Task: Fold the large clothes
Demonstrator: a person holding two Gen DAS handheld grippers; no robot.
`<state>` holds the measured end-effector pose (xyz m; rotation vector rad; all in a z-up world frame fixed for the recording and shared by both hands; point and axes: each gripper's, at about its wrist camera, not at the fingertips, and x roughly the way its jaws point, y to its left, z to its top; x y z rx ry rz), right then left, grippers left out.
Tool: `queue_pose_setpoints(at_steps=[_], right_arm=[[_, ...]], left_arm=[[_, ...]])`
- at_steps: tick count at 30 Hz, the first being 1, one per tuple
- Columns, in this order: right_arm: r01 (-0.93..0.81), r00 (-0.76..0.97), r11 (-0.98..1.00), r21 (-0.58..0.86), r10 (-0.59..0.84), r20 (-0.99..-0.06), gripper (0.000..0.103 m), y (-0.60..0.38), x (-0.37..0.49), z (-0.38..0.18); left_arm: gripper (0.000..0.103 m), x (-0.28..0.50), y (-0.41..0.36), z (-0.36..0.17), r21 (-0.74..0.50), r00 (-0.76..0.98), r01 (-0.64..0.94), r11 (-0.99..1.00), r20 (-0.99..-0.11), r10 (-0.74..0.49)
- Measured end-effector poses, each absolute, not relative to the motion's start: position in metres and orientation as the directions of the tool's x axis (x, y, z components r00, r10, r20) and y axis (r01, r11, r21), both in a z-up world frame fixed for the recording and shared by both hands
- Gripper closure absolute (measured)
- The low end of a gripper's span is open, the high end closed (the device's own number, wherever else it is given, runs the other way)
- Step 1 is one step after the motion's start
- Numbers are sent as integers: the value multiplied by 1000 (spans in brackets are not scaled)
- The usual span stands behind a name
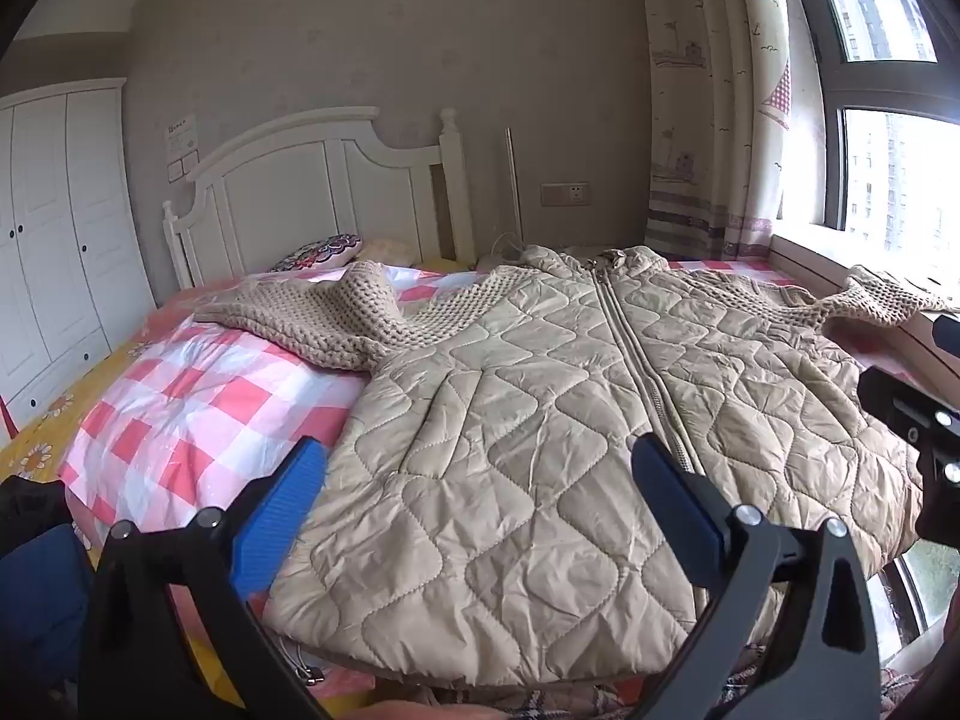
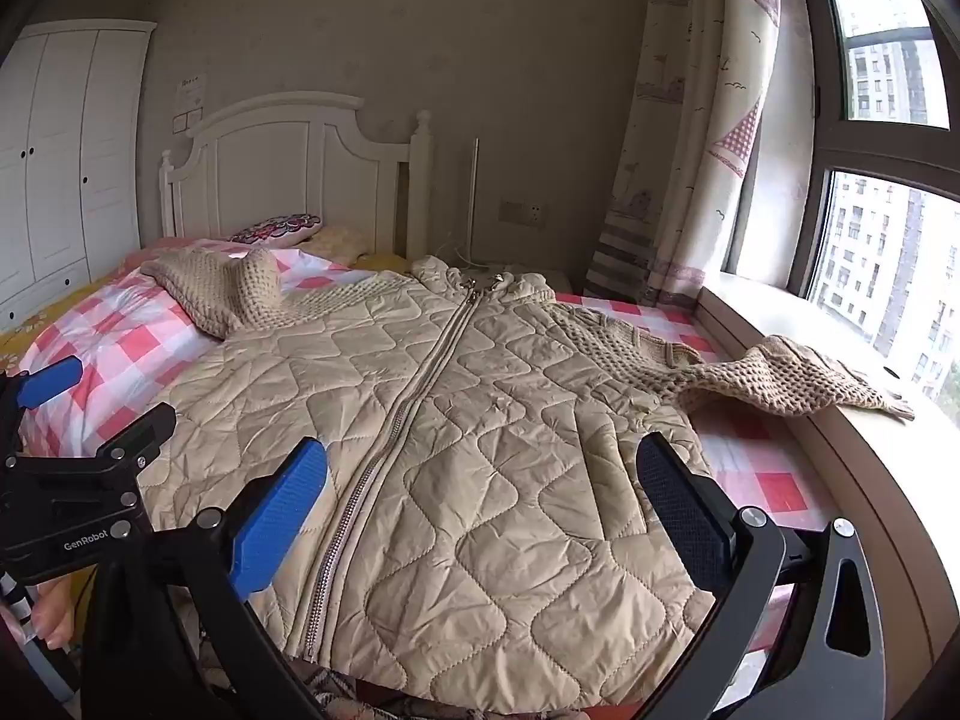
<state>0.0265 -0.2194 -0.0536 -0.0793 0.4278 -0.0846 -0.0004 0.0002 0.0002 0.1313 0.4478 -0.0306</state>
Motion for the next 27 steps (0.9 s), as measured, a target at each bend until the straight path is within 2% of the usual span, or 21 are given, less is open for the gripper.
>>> queue_pose_setpoints(at_steps=[27], right_arm=[[74,899,995,-66,-96,-428,4,-224,30,-59]], left_arm=[[2,-5,-4,0,122,898,74,990,-441,-13]])
